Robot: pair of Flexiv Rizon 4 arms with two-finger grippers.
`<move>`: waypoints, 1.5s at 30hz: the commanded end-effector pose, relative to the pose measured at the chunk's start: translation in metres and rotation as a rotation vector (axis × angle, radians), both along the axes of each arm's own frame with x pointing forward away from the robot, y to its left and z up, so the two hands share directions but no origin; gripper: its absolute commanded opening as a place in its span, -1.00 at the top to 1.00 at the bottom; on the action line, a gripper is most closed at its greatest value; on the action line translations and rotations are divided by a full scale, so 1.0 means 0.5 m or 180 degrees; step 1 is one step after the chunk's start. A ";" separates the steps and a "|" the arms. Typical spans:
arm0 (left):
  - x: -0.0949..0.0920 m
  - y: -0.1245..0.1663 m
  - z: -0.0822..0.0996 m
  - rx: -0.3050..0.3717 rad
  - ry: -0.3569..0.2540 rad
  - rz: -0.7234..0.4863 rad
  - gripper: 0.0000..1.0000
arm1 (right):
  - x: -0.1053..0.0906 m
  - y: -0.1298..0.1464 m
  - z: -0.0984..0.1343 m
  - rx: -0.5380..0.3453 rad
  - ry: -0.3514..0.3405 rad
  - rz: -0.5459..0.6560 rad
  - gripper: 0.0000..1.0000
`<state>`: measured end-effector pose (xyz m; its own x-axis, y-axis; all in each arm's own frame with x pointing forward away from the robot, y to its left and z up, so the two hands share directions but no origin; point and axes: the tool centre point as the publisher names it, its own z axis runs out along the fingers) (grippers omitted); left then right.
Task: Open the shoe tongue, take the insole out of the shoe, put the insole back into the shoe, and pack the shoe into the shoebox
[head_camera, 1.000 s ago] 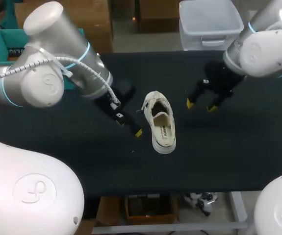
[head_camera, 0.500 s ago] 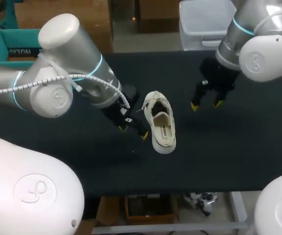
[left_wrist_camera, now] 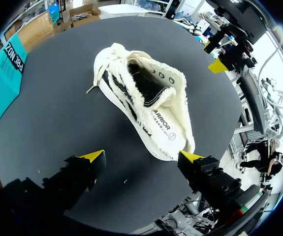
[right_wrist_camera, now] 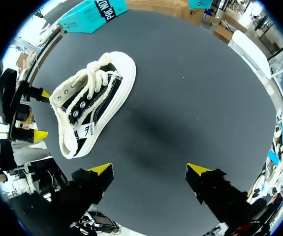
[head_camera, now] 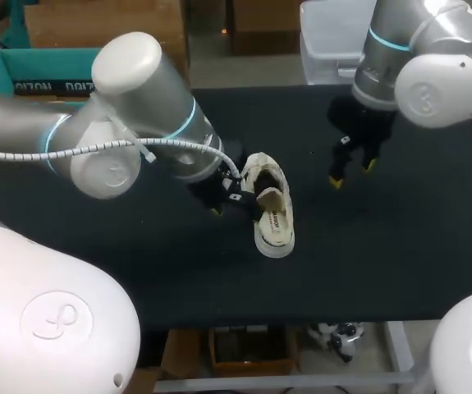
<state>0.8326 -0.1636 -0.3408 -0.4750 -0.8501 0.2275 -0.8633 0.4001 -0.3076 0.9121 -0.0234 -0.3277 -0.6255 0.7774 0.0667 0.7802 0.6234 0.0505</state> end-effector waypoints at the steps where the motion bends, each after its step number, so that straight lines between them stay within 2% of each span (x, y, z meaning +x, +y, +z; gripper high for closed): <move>1: 0.034 -0.032 -0.009 0.0119 0.0013 0.0085 -1.00 | 0.003 -0.018 -0.003 -0.0011 0.0000 0.0106 -1.00; 5: 0.055 -0.044 -0.009 0.0117 0.0031 0.0176 -1.00 | 0.007 -0.031 -0.006 -0.0067 -0.0013 0.0271 -1.00; 7: 0.065 -0.050 -0.013 0.0132 0.0030 0.0222 -0.84 | 0.008 -0.040 -0.007 -0.0057 -0.0039 0.0341 -1.00; 8: 0.070 -0.052 -0.014 0.0131 0.0045 0.0244 -0.68 | 0.008 -0.045 -0.008 -0.0044 -0.0057 0.0417 -1.00; 10: 0.078 -0.057 -0.018 0.0152 0.0049 0.0282 -0.55 | 0.010 -0.052 -0.009 -0.0036 -0.0075 0.0505 -1.00; 11: 0.081 -0.059 -0.020 0.0159 0.0065 0.0308 -0.55 | 0.011 -0.054 -0.010 -0.0040 -0.0082 0.0556 -1.00; 15: 0.086 -0.061 -0.022 0.0209 0.0064 0.0382 -0.12 | 0.017 -0.068 -0.012 -0.0048 -0.0102 0.0707 -1.00; 20: 0.093 -0.071 -0.026 0.0281 0.0023 0.0466 -0.09 | 0.020 -0.084 -0.018 -0.0089 -0.0182 0.0981 -1.00; 28: 0.098 -0.087 -0.013 0.0391 -0.0079 0.0577 0.11 | 0.028 -0.099 -0.028 -0.0164 -0.0168 0.1301 -1.00; 31: 0.102 -0.090 -0.017 0.0411 -0.0083 0.0605 0.20 | 0.027 -0.105 -0.029 -0.0164 -0.0179 0.1393 -1.00; 39: 0.112 -0.080 -0.028 0.0457 -0.0025 0.0685 0.23 | 0.025 -0.122 -0.034 -0.0130 -0.0201 0.1588 -1.00; 41: 0.112 -0.076 -0.030 0.0461 -0.0013 0.0712 0.28 | 0.025 -0.123 -0.035 -0.0152 -0.0201 0.1632 -1.00; 45: 0.114 -0.067 -0.030 0.0458 -0.0012 0.0757 0.51 | 0.028 -0.127 -0.037 -0.0187 -0.0211 0.1804 -1.00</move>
